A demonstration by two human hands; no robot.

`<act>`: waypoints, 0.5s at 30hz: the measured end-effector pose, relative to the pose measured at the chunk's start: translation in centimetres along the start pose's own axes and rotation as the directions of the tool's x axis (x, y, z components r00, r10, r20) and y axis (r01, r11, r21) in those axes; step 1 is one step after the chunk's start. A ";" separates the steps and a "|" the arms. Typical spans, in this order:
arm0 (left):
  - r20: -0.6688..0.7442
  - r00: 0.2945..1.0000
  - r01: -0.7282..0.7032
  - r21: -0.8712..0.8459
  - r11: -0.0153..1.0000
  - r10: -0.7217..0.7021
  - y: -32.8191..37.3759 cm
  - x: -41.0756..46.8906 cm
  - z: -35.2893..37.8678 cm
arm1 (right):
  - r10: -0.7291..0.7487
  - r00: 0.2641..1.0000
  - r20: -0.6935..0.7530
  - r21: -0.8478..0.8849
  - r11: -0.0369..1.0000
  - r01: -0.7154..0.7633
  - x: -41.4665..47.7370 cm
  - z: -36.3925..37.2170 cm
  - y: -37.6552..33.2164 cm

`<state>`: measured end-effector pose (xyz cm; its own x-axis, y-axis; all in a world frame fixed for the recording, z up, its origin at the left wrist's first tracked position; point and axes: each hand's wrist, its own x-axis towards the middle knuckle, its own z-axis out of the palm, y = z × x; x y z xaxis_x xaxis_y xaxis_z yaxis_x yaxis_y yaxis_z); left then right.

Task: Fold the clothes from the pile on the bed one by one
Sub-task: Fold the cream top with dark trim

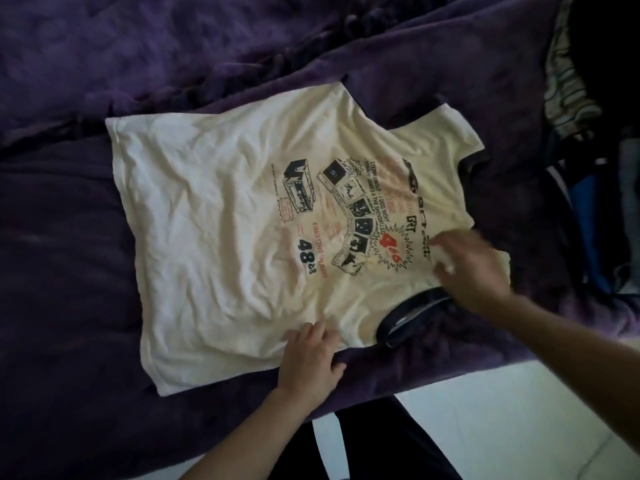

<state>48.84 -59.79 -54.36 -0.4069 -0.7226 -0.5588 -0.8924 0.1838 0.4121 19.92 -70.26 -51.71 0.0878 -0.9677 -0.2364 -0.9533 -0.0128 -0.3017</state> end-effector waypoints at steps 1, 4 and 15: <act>0.014 0.999 0.051 0.040 0.998 -0.051 -0.1 -0.1 0.6 | -0.140 0.985 0.100 0.047 0.990 0.136 -1.6 0.7 -1.5; -0.050 0.987 0.157 0.151 0.976 -0.151 -1.5 -0.9 1.2 | -0.272 0.782 0.561 -0.051 0.931 0.361 -6.0 4.1 -4.9; -0.221 0.898 0.424 0.203 0.883 -0.380 -11.8 -9.4 0.3 | -0.285 0.957 -0.057 -0.056 0.958 0.282 -12.8 8.0 -3.9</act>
<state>63.12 -54.96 -54.21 0.0170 -0.8660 -0.4998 -0.9998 -0.0087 -0.0189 24.80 -55.83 -54.90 0.3395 -0.9365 -0.0875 -0.9044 -0.2994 -0.3040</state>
